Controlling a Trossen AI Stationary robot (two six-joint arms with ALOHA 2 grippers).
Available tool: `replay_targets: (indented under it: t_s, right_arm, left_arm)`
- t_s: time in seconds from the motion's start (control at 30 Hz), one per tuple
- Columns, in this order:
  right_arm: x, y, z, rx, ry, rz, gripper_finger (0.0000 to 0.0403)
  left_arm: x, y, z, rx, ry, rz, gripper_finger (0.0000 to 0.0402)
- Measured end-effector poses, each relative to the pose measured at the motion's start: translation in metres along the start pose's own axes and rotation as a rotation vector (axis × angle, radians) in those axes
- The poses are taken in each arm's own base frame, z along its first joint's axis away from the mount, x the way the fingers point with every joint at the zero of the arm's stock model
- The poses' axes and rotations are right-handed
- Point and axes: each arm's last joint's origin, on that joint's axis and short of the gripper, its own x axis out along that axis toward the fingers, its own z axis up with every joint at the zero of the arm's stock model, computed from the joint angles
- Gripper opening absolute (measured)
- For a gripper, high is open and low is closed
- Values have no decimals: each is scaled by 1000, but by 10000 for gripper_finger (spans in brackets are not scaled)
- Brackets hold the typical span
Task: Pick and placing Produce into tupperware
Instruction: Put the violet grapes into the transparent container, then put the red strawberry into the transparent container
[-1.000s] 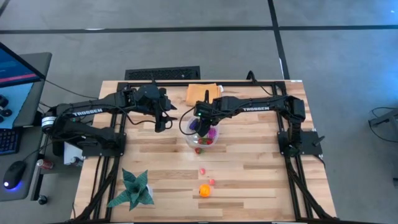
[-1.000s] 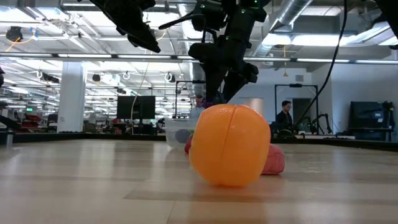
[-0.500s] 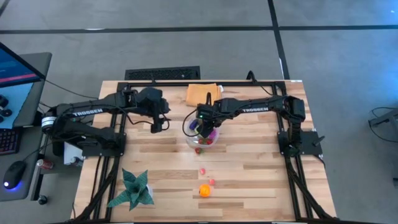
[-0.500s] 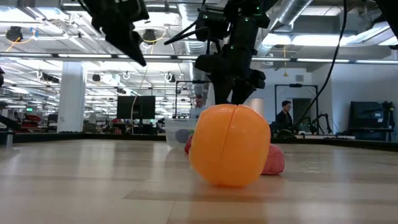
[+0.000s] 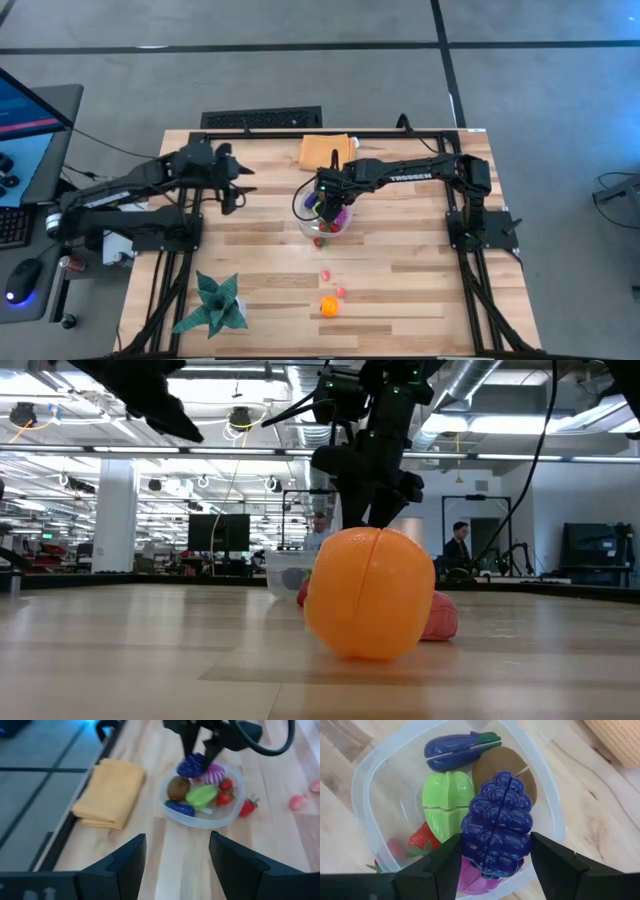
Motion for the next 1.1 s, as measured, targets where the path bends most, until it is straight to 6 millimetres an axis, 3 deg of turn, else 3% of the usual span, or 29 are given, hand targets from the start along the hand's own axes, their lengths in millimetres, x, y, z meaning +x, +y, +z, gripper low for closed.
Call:
replay_targets:
  t_s: [0.3, 0.6, 0.8, 0.9, 1.1]
  right_arm:
    - [0, 0, 1, -35, 6, 18, 250]
    - [0, 1, 1, -23, 16, 52, 320]
    - [-1, 1, 1, 11, 15, 53, 342]
    - [-15, 0, 2, 16, -25, 66, 342]
    - [-66, -5, -3, -35, -182, 45, 332]
  left_arm:
    - [-25, -3, -12, -73, -86, 76, 208]
    - [-26, -4, -14, -80, -64, 72, 208]
    - [-26, -4, -14, -77, -64, 72, 208]
    - [-26, -4, -14, -78, -66, 63, 208]
    - [-25, -6, -17, -103, -39, 9, 208]
